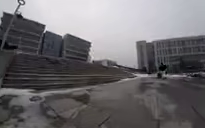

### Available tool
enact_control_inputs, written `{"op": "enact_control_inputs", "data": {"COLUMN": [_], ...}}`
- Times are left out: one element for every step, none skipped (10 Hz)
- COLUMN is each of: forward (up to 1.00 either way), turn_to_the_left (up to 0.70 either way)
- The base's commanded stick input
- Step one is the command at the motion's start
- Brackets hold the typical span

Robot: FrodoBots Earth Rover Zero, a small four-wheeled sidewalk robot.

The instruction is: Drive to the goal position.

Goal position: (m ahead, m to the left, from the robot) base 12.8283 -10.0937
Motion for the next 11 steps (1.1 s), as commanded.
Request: {"op": "enact_control_inputs", "data": {"forward": [1.0, 1.0, 1.0, 1.0, 1.0, 1.0, 1.0, 1.0, 1.0, 1.0, 1.0], "turn_to_the_left": [0.0, 0.0, 0.0, 0.0, 0.0, 0.0, 0.0, 0.0, 0.0, 0.0, 0.0]}}
